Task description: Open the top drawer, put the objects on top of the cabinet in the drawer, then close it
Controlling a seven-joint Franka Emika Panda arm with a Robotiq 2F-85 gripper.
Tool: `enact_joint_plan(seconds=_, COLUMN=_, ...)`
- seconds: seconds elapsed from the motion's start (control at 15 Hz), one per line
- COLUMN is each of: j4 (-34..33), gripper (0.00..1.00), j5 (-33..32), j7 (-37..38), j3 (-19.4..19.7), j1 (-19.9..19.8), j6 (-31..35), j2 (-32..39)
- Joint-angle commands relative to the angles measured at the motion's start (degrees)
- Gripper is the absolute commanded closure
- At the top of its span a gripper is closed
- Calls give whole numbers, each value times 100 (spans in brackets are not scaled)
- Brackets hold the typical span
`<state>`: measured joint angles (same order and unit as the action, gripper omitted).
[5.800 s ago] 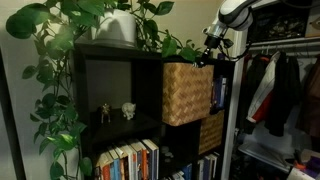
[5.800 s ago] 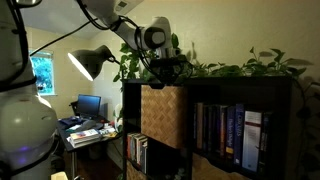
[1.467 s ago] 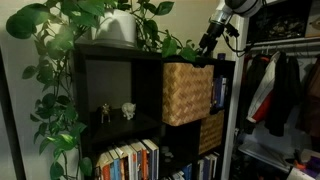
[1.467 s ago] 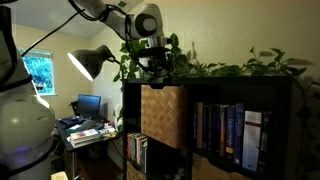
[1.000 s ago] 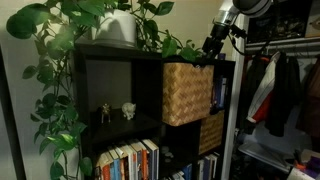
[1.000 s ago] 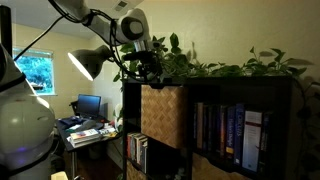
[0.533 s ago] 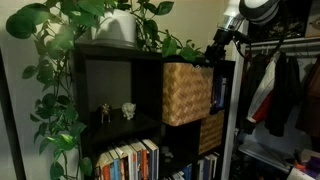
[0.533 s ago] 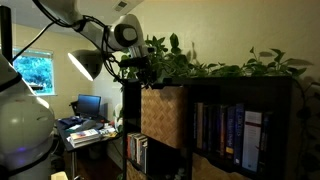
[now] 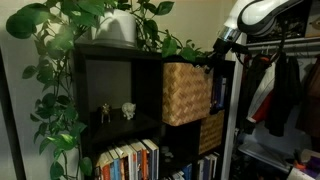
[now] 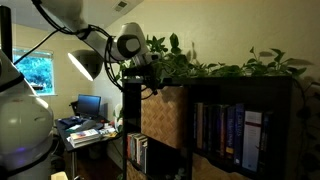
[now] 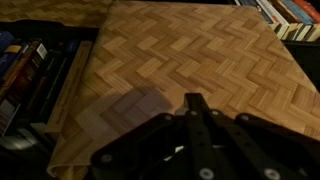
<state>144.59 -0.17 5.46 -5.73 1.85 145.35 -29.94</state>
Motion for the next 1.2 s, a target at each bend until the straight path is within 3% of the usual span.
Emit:
enact_joint_plan(seconds=0.0, j4=54, gripper=96, j5=9, j7=-173, j3=127, j1=41, j6=650, j2=236)
enact_joint_plan(seconds=1.13, j4=-196, gripper=96, j5=106, j7=-296, j3=207, j1=130, j6=2238, j2=1205)
